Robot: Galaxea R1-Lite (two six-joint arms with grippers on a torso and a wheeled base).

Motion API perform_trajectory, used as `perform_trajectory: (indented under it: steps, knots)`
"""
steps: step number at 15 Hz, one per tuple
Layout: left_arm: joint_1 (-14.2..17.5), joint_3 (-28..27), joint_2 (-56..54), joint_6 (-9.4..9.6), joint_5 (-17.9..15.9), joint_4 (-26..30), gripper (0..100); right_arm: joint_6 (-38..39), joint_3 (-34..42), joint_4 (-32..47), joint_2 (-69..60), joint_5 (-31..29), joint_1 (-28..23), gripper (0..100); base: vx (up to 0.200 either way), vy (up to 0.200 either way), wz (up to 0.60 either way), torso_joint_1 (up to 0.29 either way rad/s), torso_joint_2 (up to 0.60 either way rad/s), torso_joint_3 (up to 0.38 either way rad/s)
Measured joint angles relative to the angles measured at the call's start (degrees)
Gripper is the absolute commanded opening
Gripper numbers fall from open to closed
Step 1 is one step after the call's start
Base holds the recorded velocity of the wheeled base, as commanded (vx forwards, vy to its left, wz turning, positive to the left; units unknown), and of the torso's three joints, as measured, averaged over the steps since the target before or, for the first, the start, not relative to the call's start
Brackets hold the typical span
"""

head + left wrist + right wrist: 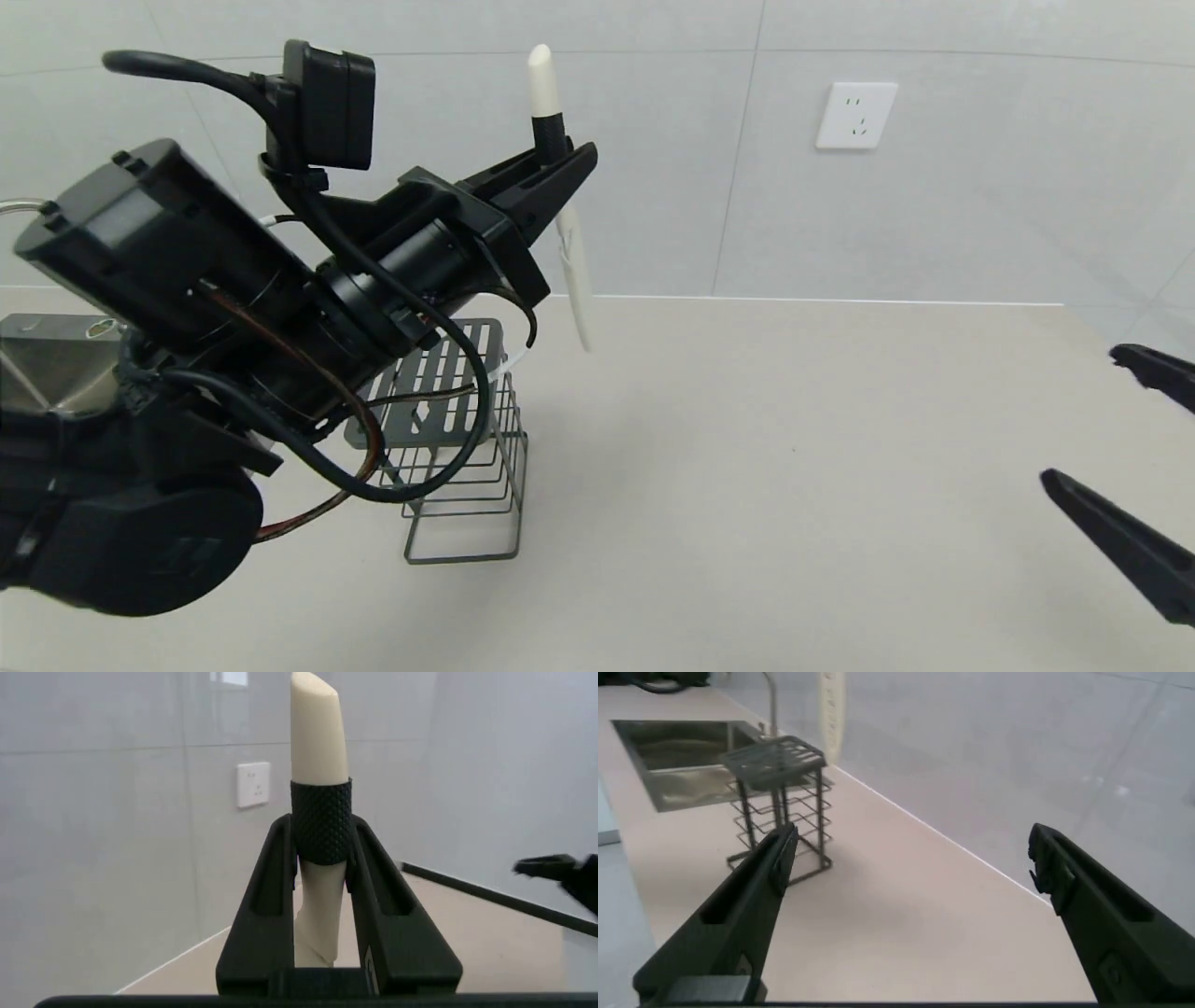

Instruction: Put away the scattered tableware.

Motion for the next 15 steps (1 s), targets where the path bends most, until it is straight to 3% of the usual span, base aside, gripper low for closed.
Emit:
perform_trajectory:
  steps: [4,6,7,10,11,13,15]
  knots:
    - [-0.1,4.3,-3.9,2.56,0.9,0.0,0,0.2,0.8,16.3,-20.0,-0.5,-10.1,100,0.000,0.000,0.00,0.000,0.00,0.000]
    - [-0.9,6.2,-6.3,3.33,-3.6,0.5,0,0.2,1.0,28.0,-31.2,-0.4,-12.8,100,0.000,0.000,0.00,0.000,0.00,0.000]
    - [-1.2,6.9,-7.4,3.39,-6.3,1.4,0,0.1,1.0,34.2,-36.5,-0.3,-12.9,100,0.000,0.000,0.00,0.000,0.00,0.000]
    - [-1.2,6.7,-9.9,3.55,-7.1,6.8,0,-0.7,1.0,50.0,-49.1,-0.6,-7.7,100,0.000,0.000,0.00,0.000,0.00,0.000]
    - [-0.7,6.3,-10.7,3.57,-6.7,8.5,0,-0.8,1.0,51.3,-51.7,-1.8,-7.1,100,0.000,0.000,0.00,0.000,0.00,0.000]
    - [0.9,4.9,-12.1,3.57,-3.6,11.3,0,-0.6,1.1,64.4,-56.2,-8.2,-8.5,100,0.000,0.000,0.00,0.000,0.00,0.000]
    - [1.1,3.8,-12.8,3.57,3.4,14.0,0,2.1,1.0,73.2,-59.2,-22.8,-9.3,100,0.000,0.000,0.00,0.000,0.00,0.000]
